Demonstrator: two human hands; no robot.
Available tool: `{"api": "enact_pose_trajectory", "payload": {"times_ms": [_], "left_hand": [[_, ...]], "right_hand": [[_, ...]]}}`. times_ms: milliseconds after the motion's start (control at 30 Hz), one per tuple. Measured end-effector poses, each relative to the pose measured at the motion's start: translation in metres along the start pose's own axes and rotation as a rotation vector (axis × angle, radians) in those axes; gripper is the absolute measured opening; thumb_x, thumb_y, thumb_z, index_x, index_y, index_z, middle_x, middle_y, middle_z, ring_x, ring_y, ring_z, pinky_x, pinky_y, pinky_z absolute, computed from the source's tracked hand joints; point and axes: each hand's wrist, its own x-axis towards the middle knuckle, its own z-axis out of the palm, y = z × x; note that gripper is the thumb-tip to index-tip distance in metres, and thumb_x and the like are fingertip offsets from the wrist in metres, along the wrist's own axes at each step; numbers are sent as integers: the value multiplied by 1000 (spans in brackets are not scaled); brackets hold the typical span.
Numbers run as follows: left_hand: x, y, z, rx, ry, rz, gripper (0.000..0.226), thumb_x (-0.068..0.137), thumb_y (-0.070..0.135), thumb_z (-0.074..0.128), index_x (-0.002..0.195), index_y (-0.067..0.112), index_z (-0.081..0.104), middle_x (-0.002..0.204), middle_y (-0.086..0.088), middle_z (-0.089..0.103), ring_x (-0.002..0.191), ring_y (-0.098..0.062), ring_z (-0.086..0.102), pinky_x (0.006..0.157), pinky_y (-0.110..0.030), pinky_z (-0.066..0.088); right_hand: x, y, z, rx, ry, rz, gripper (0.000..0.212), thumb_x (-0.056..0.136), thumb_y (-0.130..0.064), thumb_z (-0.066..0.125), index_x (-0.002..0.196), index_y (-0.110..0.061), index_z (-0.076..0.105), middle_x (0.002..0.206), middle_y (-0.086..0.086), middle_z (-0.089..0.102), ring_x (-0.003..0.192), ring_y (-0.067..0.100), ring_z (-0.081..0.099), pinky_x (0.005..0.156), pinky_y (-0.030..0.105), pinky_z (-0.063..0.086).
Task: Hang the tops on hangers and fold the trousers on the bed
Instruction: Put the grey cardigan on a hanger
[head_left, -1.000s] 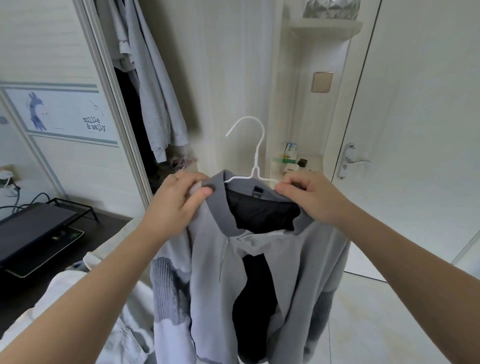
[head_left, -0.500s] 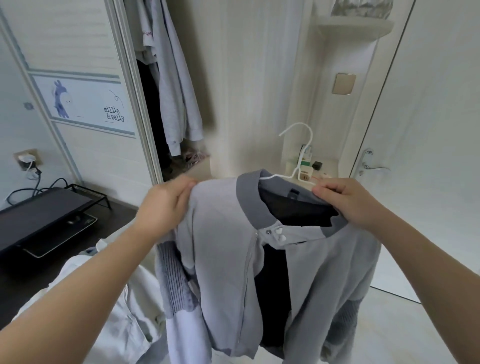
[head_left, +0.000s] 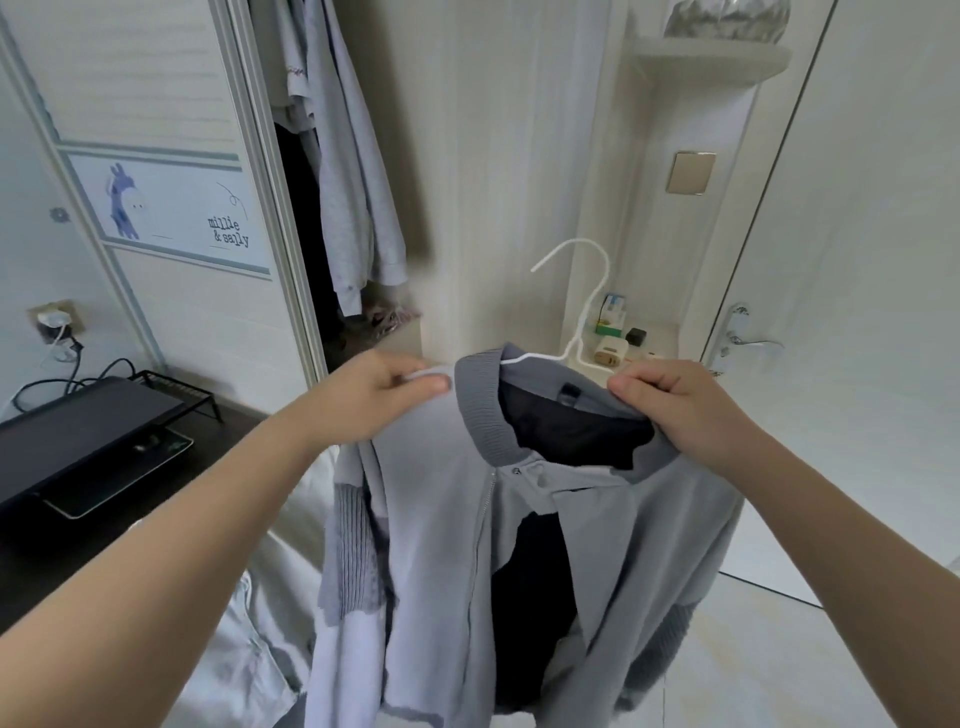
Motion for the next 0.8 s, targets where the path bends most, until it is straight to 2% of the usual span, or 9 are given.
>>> {"api": "enact_pose_trajectory", "payload": {"times_ms": [100, 167, 300, 367, 433, 533, 633, 733, 800], "left_hand": [[5, -7, 7, 76, 171, 109, 34, 101, 23, 62, 69, 34, 57, 59, 16, 49, 56, -4, 44, 56, -19, 33], [10, -13, 7, 4, 279, 120, 26, 99, 17, 63, 76, 28, 61, 65, 15, 54, 61, -2, 47, 59, -15, 36], [22, -19, 3, -66, 408, 87, 14, 97, 13, 65, 84, 12, 64, 79, -1, 62, 70, -5, 51, 66, -18, 40], [29, -22, -1, -81, 431, 75, 15, 97, 13, 64, 83, 12, 62, 78, 2, 60, 70, -4, 49, 65, -15, 39], [38, -25, -6, -82, 453, 58, 16, 98, 14, 64, 82, 15, 61, 79, 0, 60, 70, -4, 49, 66, -17, 39], [58, -32, -8, -84, 496, 31, 15, 98, 17, 63, 84, 16, 63, 86, -10, 63, 74, -7, 51, 71, -23, 40], [80, -28, -8, -48, 503, 64, 22, 102, 19, 58, 82, 28, 58, 83, 2, 62, 76, -3, 53, 73, -21, 41], [104, -24, -13, 28, 509, 71, 22, 104, 23, 52, 83, 27, 53, 79, -1, 57, 72, -11, 50, 68, -27, 38], [119, -28, -20, 74, 516, 51, 19, 105, 26, 51, 86, 23, 53, 80, -2, 56, 75, -17, 49, 69, -32, 37]], "right_hand": [[6, -3, 6, -10, 2, 11, 31, 99, -18, 60, 70, -18, 68, 64, -8, 57, 62, 3, 52, 61, 12, 38], [8, -2, 6, -20, -3, 12, 25, 99, -19, 61, 76, -13, 70, 67, -5, 59, 65, 4, 52, 62, 12, 39], [6, 9, -12, -154, -64, 41, 13, 93, -39, 62, 88, -28, 68, 80, -1, 60, 73, 8, 52, 69, 19, 40], [-3, 15, -23, -230, -98, 91, 24, 87, -46, 56, 85, -24, 65, 78, -1, 55, 73, 11, 49, 69, 28, 39], [-10, 21, -32, -253, -75, 93, 42, 88, -49, 50, 77, -9, 57, 70, 2, 49, 68, 13, 45, 65, 35, 34], [-10, 15, -39, -218, -46, 59, 33, 98, -28, 49, 80, -6, 66, 75, 11, 58, 70, 10, 51, 69, 32, 38], [-3, -3, -35, -18, -157, 119, 33, 101, -3, 47, 93, -17, 76, 84, 11, 67, 69, 14, 60, 60, 27, 48], [4, -11, -26, 186, -275, 201, 28, 102, -9, 49, 86, -13, 72, 74, 9, 54, 60, 16, 51, 47, 25, 42], [13, -5, -24, 35, -300, 207, 20, 100, -13, 52, 90, -2, 64, 73, 5, 49, 59, 15, 44, 46, 22, 36]]}}
